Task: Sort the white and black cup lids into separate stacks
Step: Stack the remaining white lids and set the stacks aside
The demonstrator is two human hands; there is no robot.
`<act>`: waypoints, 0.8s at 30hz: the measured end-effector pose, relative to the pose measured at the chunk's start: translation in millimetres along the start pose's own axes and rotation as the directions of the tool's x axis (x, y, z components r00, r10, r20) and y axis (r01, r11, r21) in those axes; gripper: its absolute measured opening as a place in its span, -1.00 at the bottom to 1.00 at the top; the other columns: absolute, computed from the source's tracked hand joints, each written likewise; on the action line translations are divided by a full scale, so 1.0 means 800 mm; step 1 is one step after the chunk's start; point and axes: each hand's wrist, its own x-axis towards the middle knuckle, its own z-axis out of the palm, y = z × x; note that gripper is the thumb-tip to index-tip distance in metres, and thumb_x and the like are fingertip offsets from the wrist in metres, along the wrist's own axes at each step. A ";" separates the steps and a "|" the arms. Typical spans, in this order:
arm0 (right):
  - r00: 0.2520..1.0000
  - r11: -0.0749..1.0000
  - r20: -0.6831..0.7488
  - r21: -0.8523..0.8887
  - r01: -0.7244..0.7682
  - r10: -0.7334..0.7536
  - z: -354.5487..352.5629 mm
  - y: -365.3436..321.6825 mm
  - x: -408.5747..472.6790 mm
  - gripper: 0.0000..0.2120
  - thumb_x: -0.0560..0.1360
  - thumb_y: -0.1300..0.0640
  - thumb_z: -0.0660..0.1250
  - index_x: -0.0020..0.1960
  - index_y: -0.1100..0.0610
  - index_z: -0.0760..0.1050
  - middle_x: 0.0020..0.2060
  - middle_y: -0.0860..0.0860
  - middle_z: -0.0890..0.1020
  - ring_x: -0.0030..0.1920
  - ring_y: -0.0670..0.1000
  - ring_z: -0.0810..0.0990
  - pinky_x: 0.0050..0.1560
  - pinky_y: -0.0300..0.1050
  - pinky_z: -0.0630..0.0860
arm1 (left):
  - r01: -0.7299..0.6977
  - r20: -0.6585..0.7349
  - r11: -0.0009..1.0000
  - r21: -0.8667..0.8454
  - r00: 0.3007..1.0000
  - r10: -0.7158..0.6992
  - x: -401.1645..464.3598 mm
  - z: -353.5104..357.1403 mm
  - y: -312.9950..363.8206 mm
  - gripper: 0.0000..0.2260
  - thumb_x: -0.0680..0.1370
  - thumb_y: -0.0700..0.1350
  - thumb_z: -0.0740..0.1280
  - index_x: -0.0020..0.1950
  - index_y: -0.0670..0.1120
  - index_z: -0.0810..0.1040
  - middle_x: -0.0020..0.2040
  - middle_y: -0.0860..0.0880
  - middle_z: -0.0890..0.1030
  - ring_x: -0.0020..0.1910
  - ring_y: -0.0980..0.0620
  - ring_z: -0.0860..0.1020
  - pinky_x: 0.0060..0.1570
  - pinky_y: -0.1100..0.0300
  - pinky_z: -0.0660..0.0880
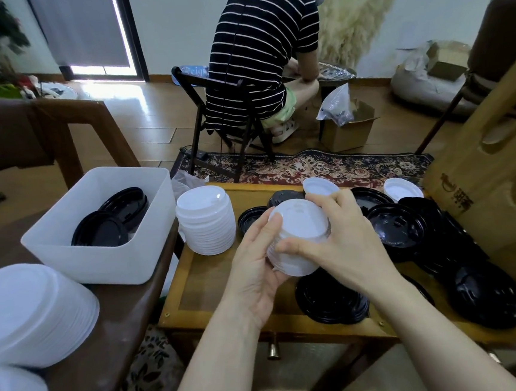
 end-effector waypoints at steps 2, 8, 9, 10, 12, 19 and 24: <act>0.996 0.982 0.091 0.186 0.005 -0.023 -0.003 0.008 -0.001 -0.02 0.19 -0.51 0.35 0.48 -0.09 0.25 0.26 -0.23 0.27 0.35 -0.15 0.28 0.33 -0.15 0.32 | 0.010 0.003 1.000 -0.015 1.000 -0.010 0.000 -0.001 0.001 -0.51 0.48 0.05 0.43 0.36 -0.11 0.55 0.25 -0.15 0.64 0.27 -0.17 0.59 0.29 -0.28 0.47; 0.983 0.886 0.135 0.460 0.052 -0.128 -0.004 0.022 -0.003 -0.25 0.35 -0.09 0.49 0.47 -0.12 0.26 0.31 -0.28 0.37 0.32 -0.36 0.30 0.18 -0.50 0.29 | 0.007 0.035 0.999 -0.037 0.999 -0.005 -0.002 0.001 0.003 -0.54 0.51 0.08 0.37 0.34 -0.14 0.56 0.21 -0.15 0.66 0.22 -0.15 0.62 0.21 -0.15 0.56; 0.991 0.894 0.074 0.442 0.071 -0.115 0.000 0.020 -0.003 -0.21 0.29 -0.18 0.48 0.45 -0.09 0.29 0.28 -0.23 0.38 0.30 -0.34 0.31 0.17 -0.50 0.30 | -0.005 0.046 1.000 -0.026 0.999 0.006 -0.003 0.002 0.003 -0.54 0.52 0.08 0.36 0.34 -0.14 0.56 0.21 -0.15 0.66 0.22 -0.14 0.62 0.19 -0.13 0.57; 0.994 0.909 0.018 0.407 0.088 -0.104 0.004 0.016 -0.003 -0.17 0.24 -0.26 0.47 0.43 -0.05 0.31 0.24 -0.20 0.37 0.28 -0.33 0.31 0.16 -0.48 0.32 | -0.016 0.052 1.000 -0.013 0.999 0.017 -0.004 0.003 0.003 -0.55 0.52 0.07 0.36 0.34 -0.14 0.55 0.22 -0.15 0.66 0.23 -0.14 0.62 0.18 -0.13 0.58; 0.993 0.946 -0.061 0.301 0.118 -0.105 0.011 0.011 -0.003 -0.05 0.14 -0.42 0.48 0.40 -0.05 0.31 0.15 -0.18 0.32 0.23 -0.26 0.31 0.15 -0.39 0.34 | -0.029 0.051 0.999 0.012 0.998 0.029 -0.003 0.003 0.002 -0.53 0.50 0.05 0.42 0.35 -0.12 0.55 0.25 -0.15 0.64 0.25 -0.15 0.60 0.21 -0.16 0.56; 0.984 0.821 0.110 0.569 0.052 -0.139 0.007 0.021 0.000 -0.32 0.31 -0.26 0.34 0.39 -0.14 0.34 0.33 -0.26 0.40 0.34 -0.23 0.38 0.27 -0.22 0.40 | -0.002 0.004 0.996 -0.085 1.000 0.003 0.000 -0.003 0.006 -0.56 0.53 0.02 0.39 0.35 -0.17 0.54 0.22 -0.20 0.65 0.24 -0.21 0.60 0.27 -0.28 0.48; 0.984 0.788 0.116 0.615 0.035 -0.134 0.012 0.024 0.000 -0.39 0.32 -0.16 0.45 0.31 -0.06 0.41 0.25 -0.17 0.54 0.30 -0.12 0.48 0.32 0.05 0.44 | -0.003 0.014 0.997 -0.075 1.000 0.004 -0.003 -0.008 0.010 -0.59 0.52 -0.02 0.39 0.33 -0.16 0.55 0.20 -0.20 0.66 0.21 -0.21 0.62 0.22 -0.27 0.52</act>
